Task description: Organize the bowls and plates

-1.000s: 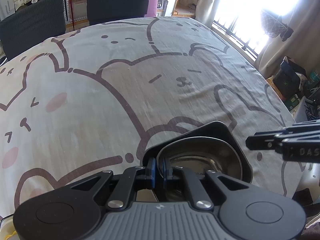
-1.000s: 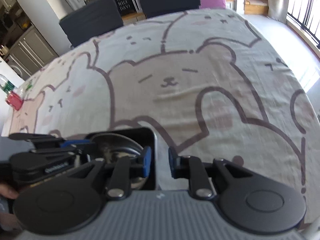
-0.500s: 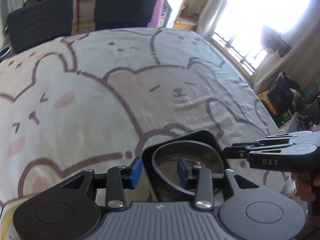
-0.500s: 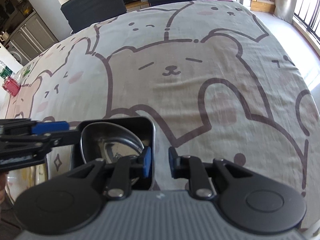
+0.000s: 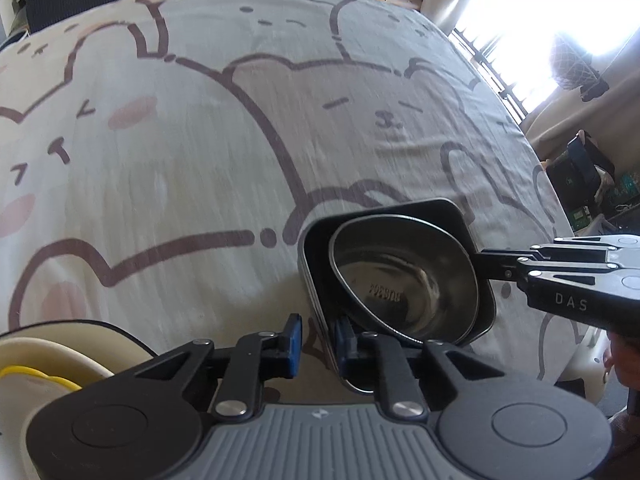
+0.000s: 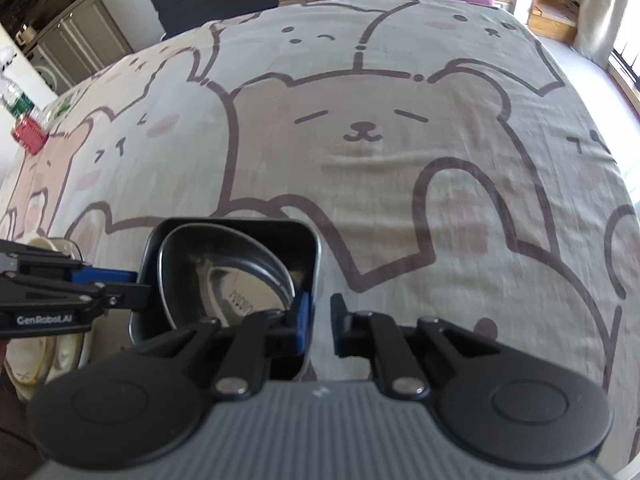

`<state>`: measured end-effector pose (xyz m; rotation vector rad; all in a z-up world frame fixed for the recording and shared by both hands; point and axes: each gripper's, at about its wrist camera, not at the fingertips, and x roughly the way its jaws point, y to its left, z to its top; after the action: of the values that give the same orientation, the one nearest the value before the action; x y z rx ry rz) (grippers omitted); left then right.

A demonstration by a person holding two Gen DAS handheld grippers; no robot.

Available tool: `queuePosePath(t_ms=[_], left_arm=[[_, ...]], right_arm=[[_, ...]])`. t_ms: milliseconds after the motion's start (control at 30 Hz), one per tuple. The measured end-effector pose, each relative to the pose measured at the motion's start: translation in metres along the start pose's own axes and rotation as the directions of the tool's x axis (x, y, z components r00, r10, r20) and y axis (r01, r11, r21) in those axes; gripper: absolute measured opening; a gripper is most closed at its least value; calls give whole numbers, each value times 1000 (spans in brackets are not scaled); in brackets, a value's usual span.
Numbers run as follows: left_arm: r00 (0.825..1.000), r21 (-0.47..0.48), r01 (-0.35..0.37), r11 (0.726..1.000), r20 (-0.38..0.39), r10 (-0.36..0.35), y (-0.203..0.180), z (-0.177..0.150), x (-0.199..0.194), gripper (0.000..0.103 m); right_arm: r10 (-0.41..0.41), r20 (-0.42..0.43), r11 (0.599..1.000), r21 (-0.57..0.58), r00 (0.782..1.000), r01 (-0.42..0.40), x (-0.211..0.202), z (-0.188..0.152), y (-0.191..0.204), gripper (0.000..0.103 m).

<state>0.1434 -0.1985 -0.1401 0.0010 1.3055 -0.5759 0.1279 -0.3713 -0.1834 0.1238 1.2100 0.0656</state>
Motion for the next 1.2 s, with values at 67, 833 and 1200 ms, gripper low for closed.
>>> queuePosePath(t_ms=[67,833,1200], left_arm=[[1000,-3,6,1000,-1,-6,0,0,1,14],[985,-82,96,992,149,-83,8,-2,-46,7],[919,-151,203,968,371,-135,36,-27,-141,7]], right_arm=[[0,-8,1000,-10,1000,0,3,0,1,12],[89,103,993,73,991,-96,-29,-1,-7,5],[252,320,959,45,913,-280,-88,1,14,6]])
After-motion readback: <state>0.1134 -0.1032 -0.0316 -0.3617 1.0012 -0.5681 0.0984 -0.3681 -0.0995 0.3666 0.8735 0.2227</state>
